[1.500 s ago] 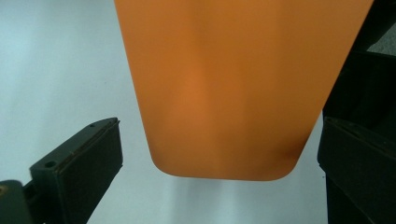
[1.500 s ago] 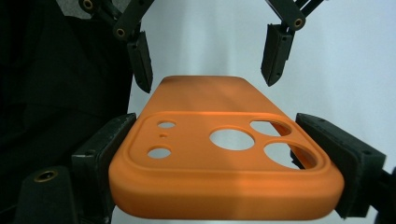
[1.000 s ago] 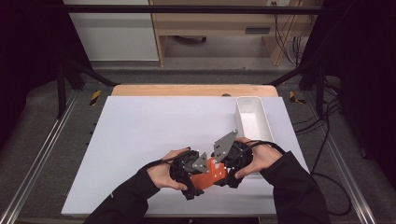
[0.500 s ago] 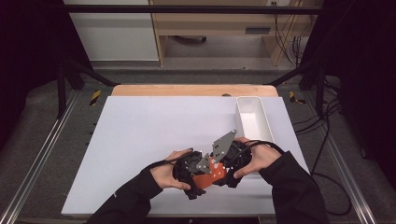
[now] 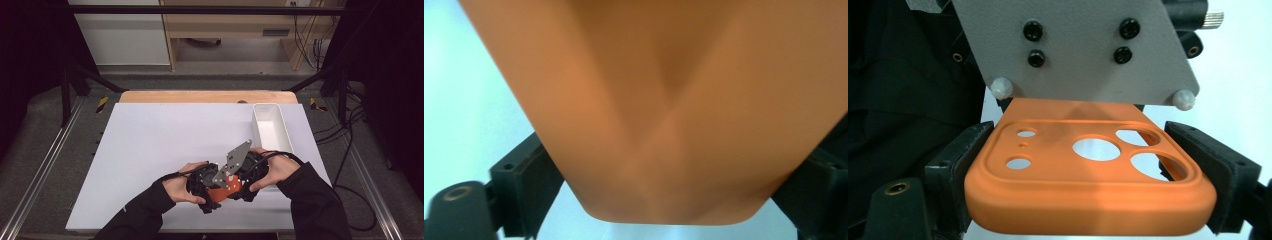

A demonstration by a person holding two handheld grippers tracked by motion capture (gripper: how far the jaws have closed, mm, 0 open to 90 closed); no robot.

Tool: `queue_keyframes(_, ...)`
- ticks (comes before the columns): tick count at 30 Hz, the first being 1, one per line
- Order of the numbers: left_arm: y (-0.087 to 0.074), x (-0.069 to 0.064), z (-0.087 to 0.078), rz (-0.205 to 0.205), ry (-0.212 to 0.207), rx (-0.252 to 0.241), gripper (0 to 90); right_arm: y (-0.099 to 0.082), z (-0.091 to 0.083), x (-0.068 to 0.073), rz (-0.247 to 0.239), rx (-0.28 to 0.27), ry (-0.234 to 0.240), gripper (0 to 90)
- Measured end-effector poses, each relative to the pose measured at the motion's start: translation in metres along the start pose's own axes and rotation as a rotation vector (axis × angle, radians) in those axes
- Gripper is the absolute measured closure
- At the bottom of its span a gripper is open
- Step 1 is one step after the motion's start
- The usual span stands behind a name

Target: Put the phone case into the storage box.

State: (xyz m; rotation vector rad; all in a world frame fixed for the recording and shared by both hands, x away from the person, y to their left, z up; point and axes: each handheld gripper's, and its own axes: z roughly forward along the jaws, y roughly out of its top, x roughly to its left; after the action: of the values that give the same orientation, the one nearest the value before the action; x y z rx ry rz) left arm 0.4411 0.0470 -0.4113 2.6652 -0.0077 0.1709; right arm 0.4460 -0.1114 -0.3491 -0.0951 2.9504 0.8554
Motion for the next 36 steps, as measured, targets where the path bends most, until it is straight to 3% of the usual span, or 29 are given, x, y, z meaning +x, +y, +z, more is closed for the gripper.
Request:
queue_keyframes(11, 0.0010, -0.0003, 0.0010, -0.004, -0.020, -0.004, 14.5, -0.0003, 0.0010, 0.0012, -0.030, 0.001, -0.004, 16.2)
queue_keyframes(31, -0.0003, -0.0011, 0.0008, -0.019, -0.002, -0.031, 15.6, -0.0009, 0.0000, 0.0038, -0.053, -0.017, -0.023, 14.9)
queue_keyframes(36, -0.0023, -0.0017, 0.0031, -0.015, 0.005, -0.017, 15.6, -0.0010, -0.0036, 0.0036, -0.052, -0.050, -0.044, 9.8)
